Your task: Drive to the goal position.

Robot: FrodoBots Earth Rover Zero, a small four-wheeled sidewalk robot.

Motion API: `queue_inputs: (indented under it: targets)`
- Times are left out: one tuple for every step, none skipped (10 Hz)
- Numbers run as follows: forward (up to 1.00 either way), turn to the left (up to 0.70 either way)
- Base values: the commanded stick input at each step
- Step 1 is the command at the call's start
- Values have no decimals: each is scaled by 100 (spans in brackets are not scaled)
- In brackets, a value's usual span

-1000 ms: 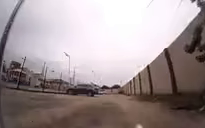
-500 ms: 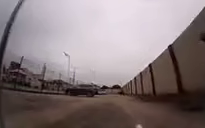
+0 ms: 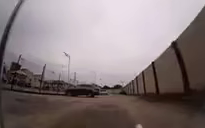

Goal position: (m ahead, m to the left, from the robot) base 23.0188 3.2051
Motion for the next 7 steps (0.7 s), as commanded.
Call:
queue_inputs:
  targets:
    - [98, 4]
    - [98, 4]
    - [98, 4]
    - [98, 4]
    - [98, 4]
    - [98, 4]
    - [98, 4]
